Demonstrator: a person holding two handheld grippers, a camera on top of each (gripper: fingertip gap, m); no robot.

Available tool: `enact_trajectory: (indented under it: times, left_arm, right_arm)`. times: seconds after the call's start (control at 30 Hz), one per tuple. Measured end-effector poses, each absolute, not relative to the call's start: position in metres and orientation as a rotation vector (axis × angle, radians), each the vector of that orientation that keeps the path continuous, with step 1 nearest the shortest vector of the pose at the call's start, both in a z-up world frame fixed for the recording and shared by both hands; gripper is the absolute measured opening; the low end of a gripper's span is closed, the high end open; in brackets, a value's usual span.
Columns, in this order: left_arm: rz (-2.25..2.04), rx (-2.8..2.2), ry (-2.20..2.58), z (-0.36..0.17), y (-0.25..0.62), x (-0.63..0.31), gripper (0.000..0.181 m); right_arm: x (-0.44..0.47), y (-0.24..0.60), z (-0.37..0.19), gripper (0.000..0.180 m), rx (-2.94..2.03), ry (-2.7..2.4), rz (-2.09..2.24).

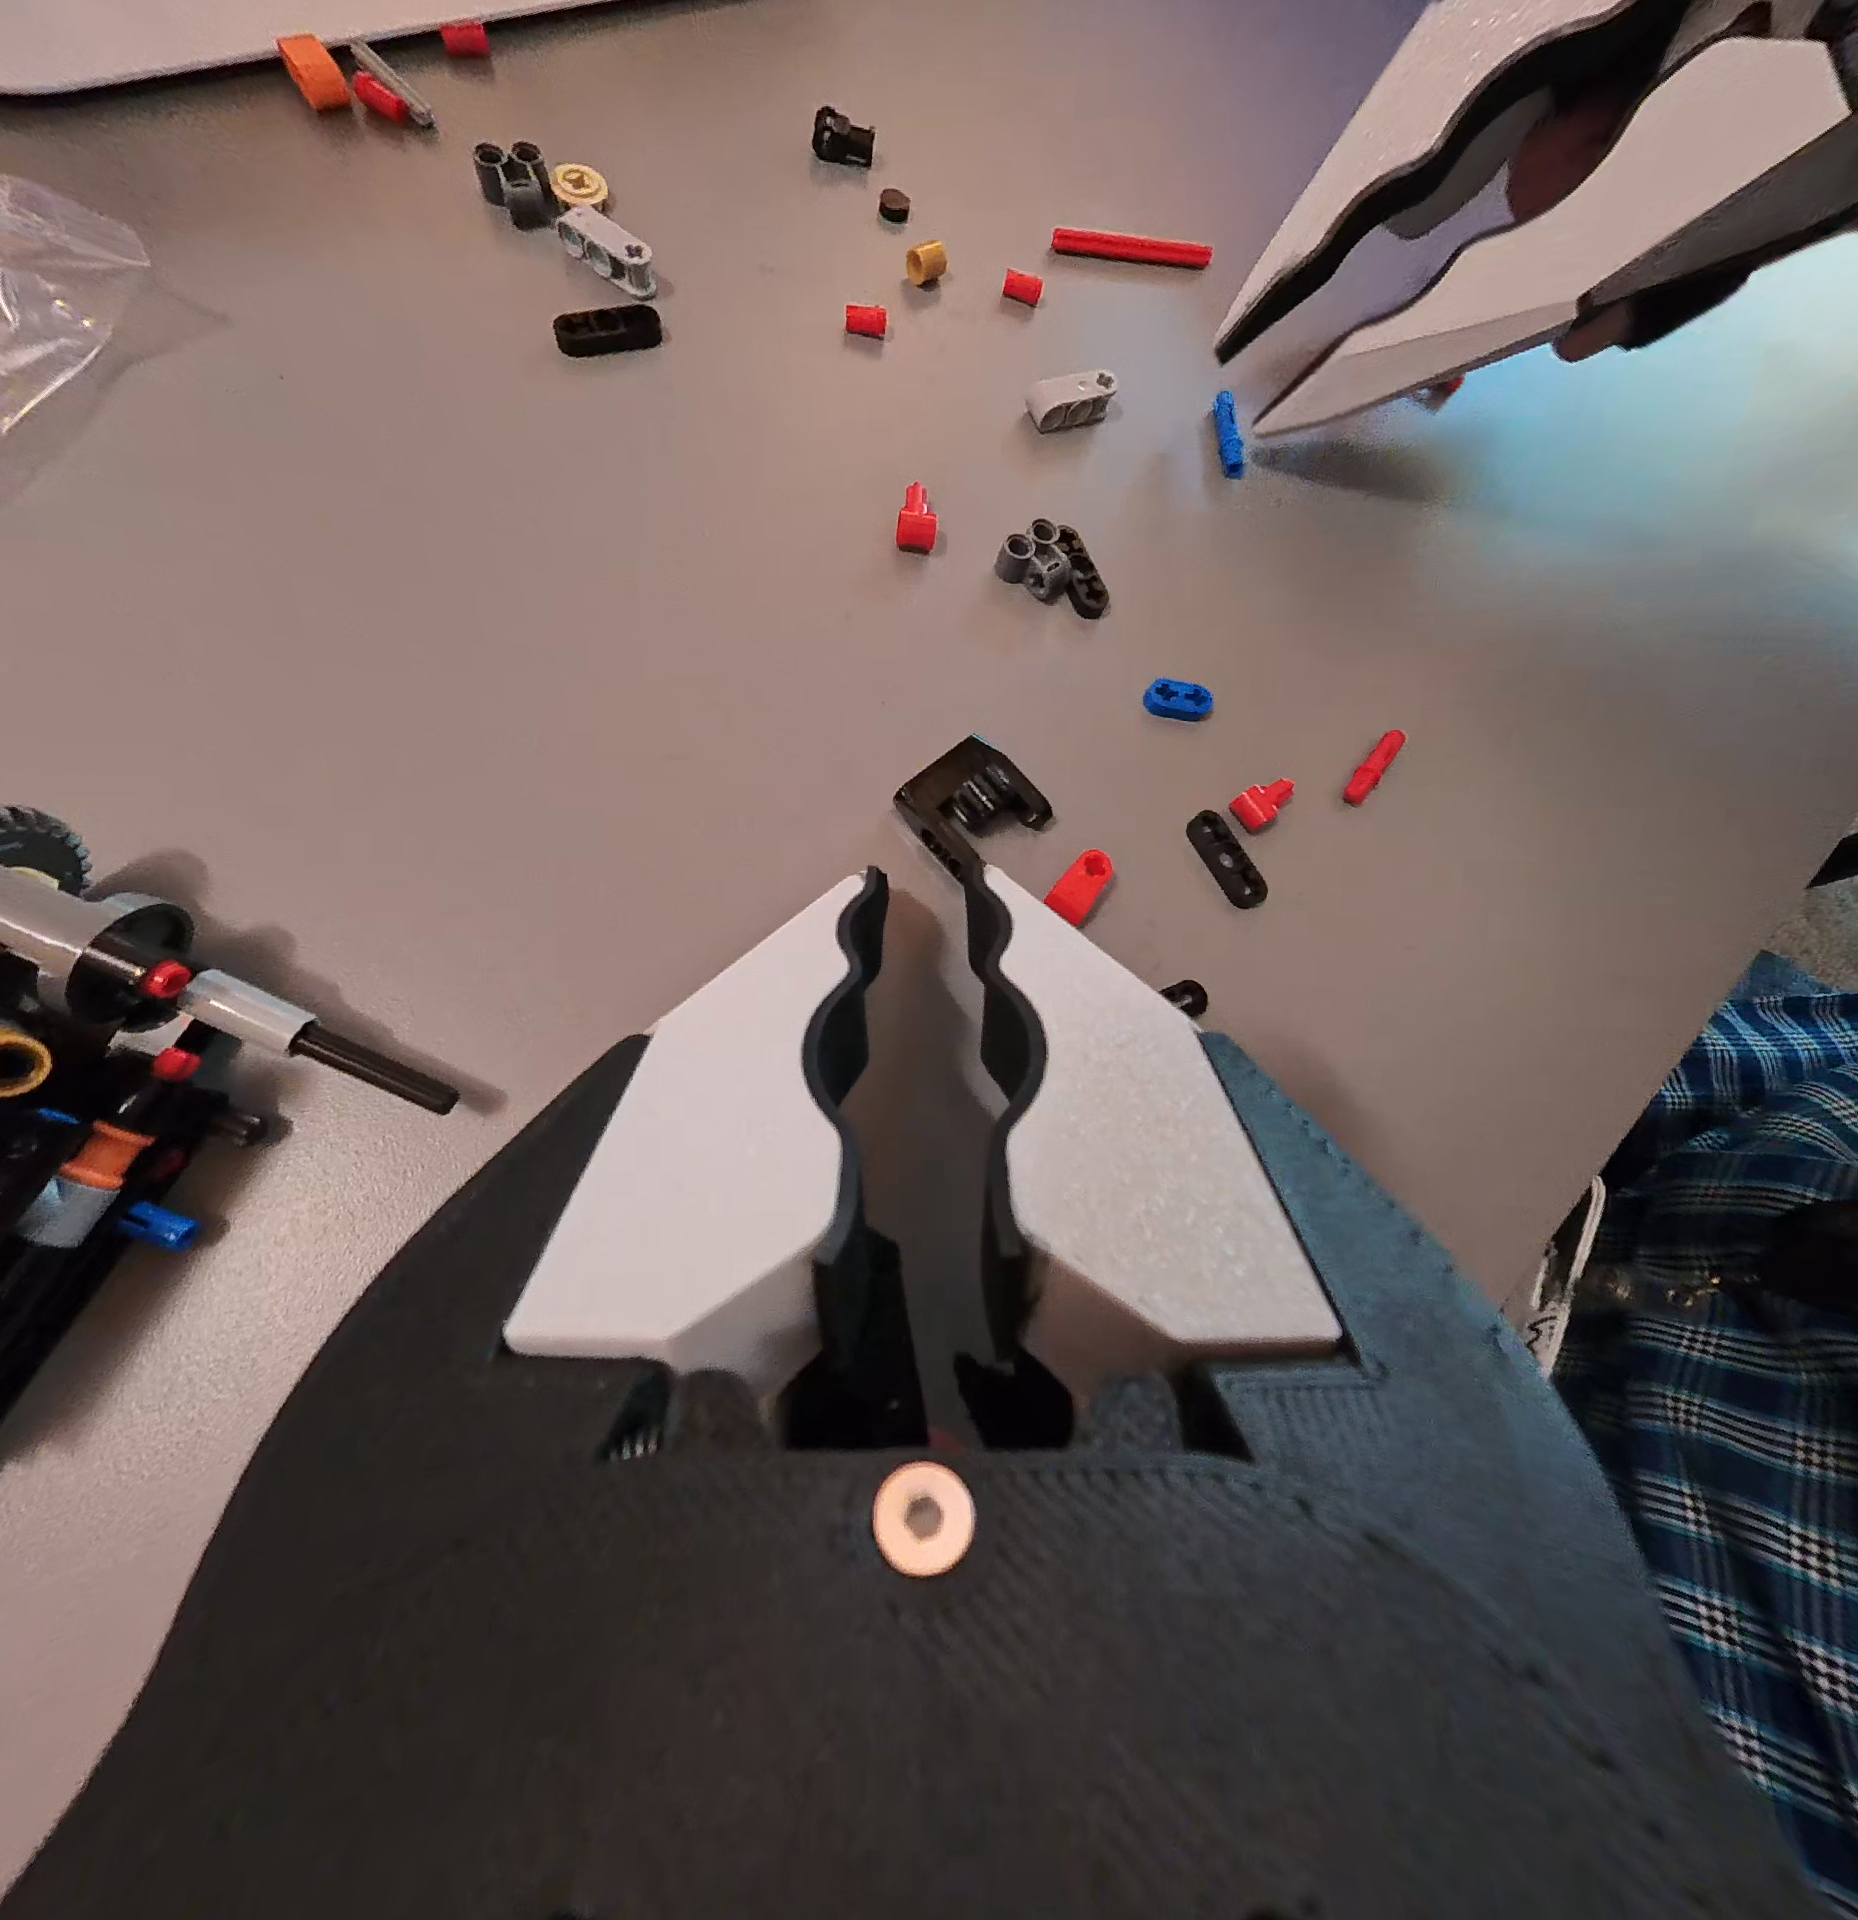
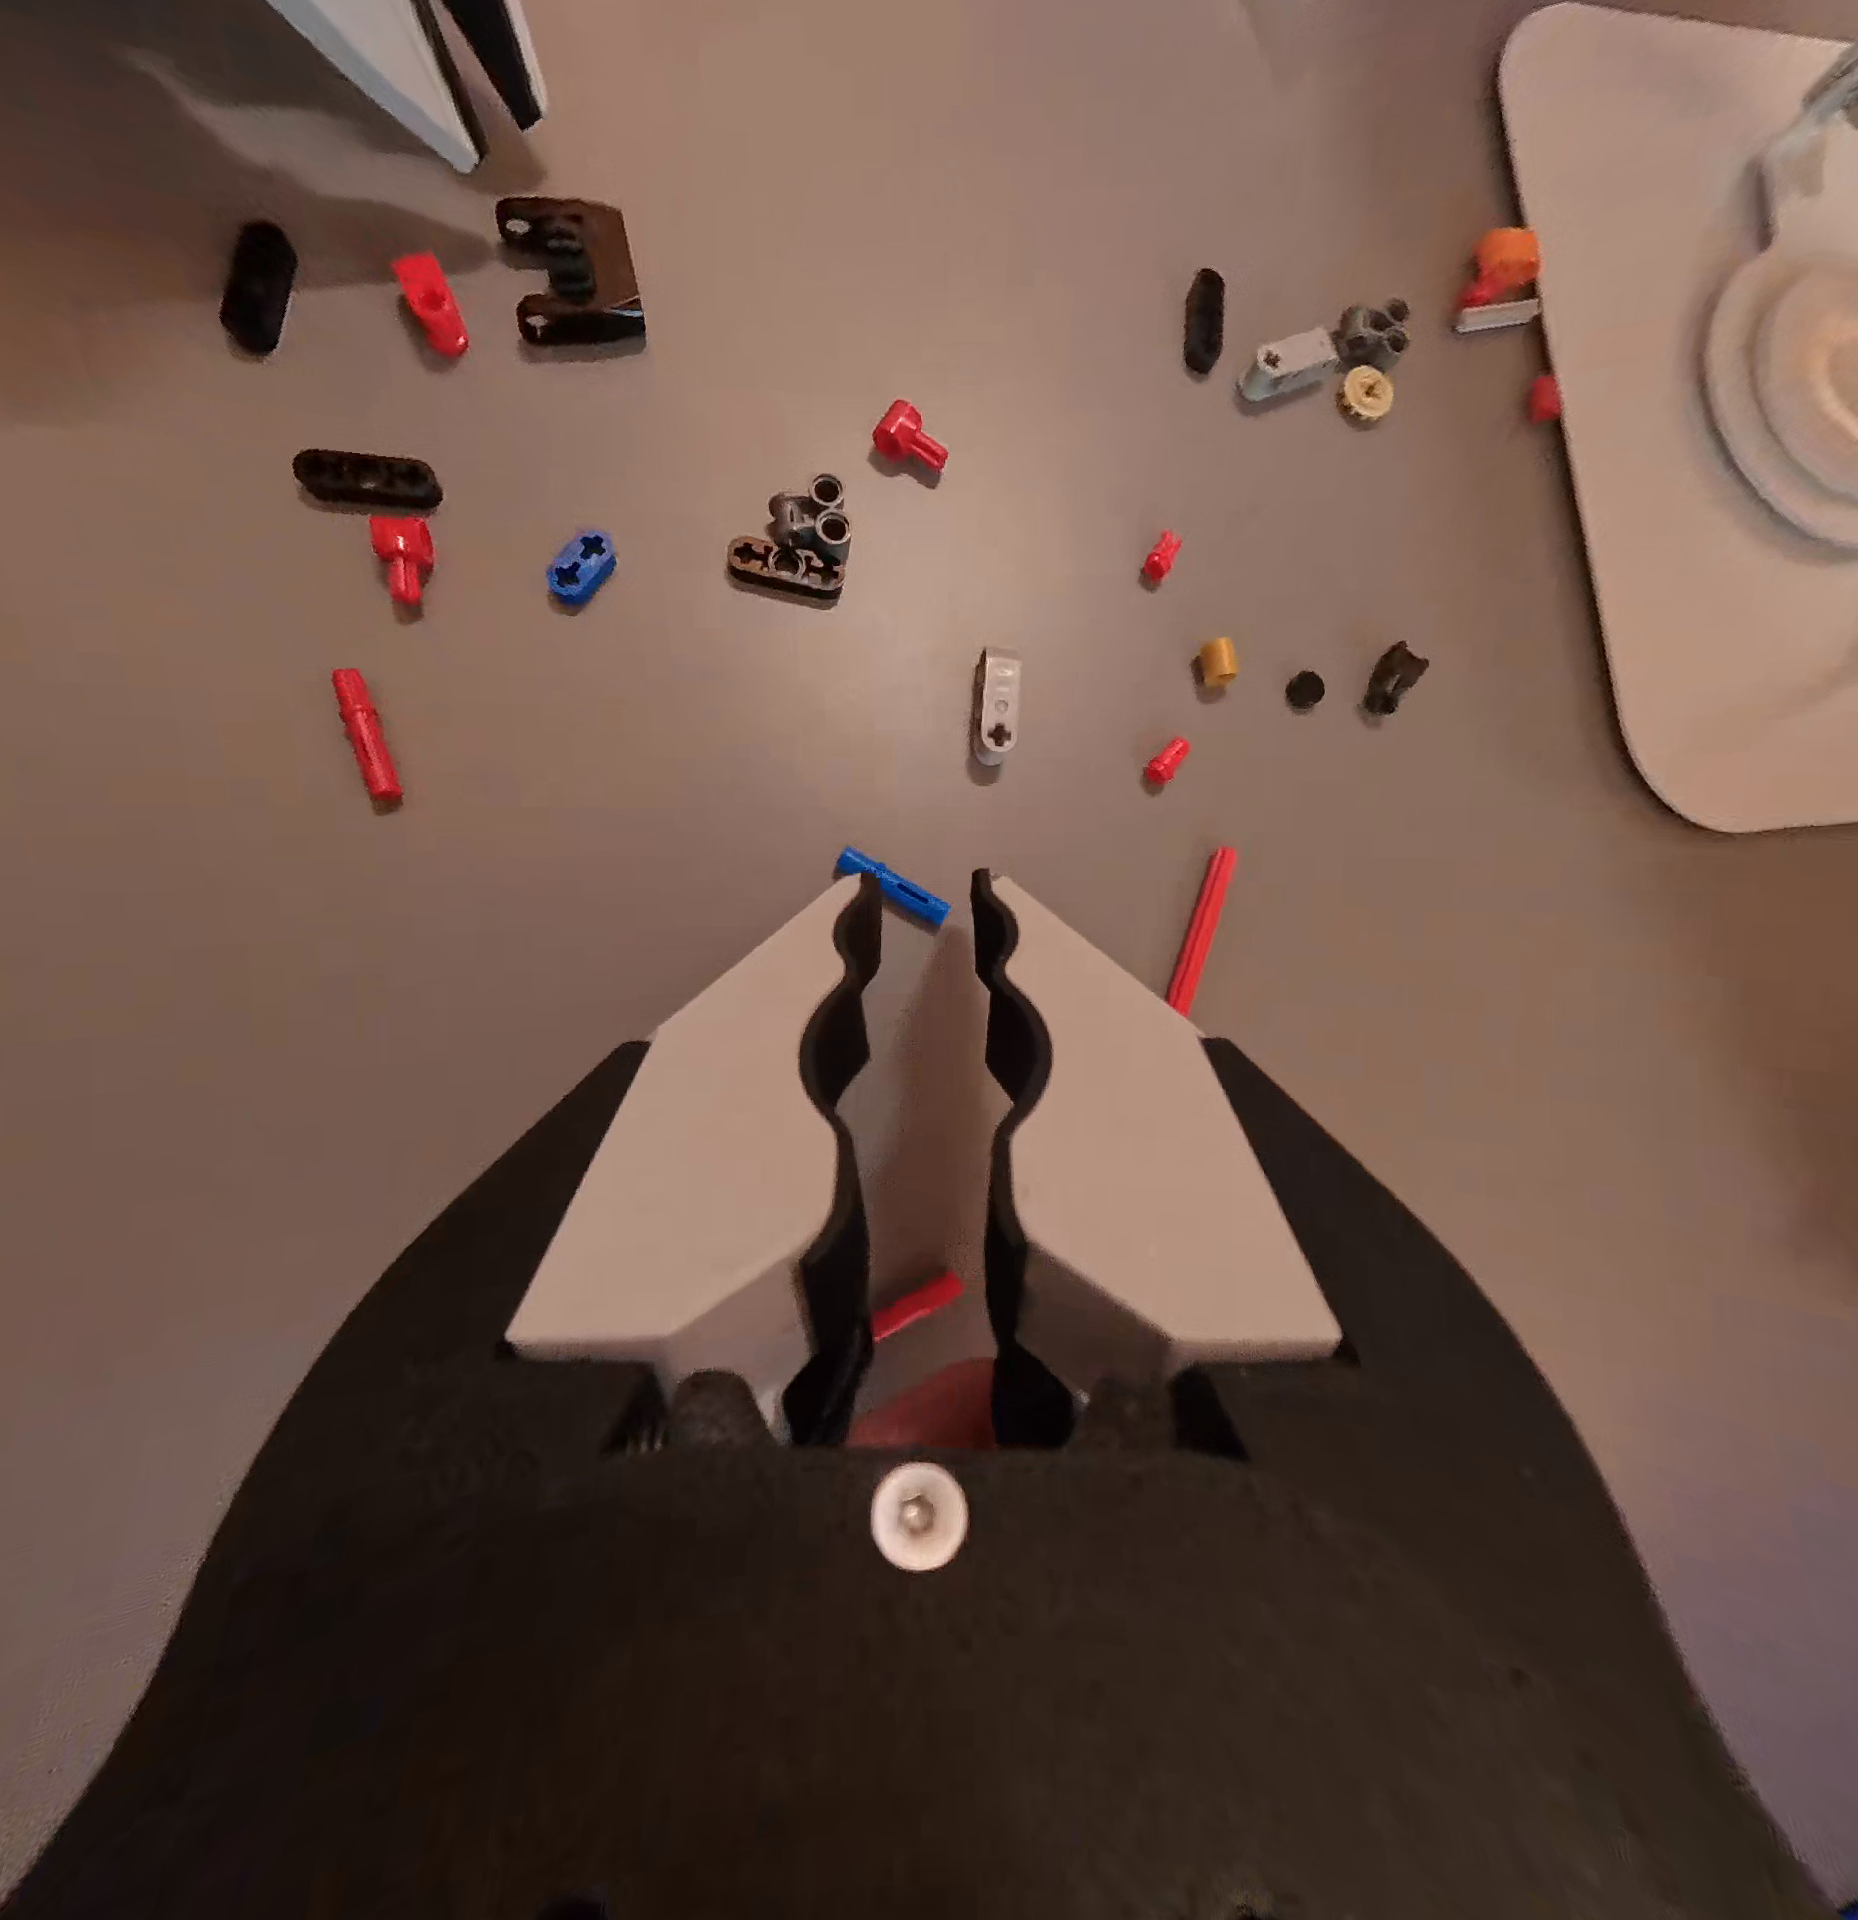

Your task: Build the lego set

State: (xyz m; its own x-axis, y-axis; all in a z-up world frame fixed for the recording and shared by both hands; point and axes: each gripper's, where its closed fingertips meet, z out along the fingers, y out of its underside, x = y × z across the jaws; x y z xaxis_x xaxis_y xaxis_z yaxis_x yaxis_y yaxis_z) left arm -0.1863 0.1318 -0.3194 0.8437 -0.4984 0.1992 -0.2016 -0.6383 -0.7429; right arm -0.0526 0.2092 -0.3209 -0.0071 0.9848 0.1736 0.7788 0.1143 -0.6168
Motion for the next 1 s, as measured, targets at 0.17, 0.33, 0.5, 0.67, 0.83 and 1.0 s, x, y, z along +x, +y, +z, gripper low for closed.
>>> enact_trajectory:
  times: [0.17, 0.33, 0.5, 0.67, 0.83, 1.0]
  left_arm:
    - [-0.530, -2.261, 0.498, -0.319, 0.132, -0.186, 0.013]
    - [-0.538, -2.260, 0.498, -0.319, 0.132, -0.186, 0.013]
    - [-0.535, -2.253, 0.495, -0.318, 0.132, -0.186, 0.014]
    - [-0.527, -2.230, 0.478, -0.314, 0.133, -0.188, 0.019]
    - [-0.487, -2.176, 0.404, -0.305, 0.134, -0.193, 0.038]
    - [-0.419, -2.131, 0.359, -0.293, 0.123, -0.191, 0.058]
  right_arm:
    - [-0.053, 0.204, -0.329, 0.005, -1.743, -1.903, 0.515]
    - [-0.066, 0.185, -0.329, 0.002, -1.762, -1.877, 0.583]
    - [-0.079, 0.169, -0.325, 0.012, -1.745, -1.863, 0.591]
    - [-0.072, 0.171, -0.304, 0.020, -1.762, -1.730, 0.591]
    - [-0.051, 0.172, -0.278, 0.020, -1.788, -1.447, 0.635]
    - [-0.024, 0.156, -0.278, 0.029, -1.801, -1.306, 0.594]
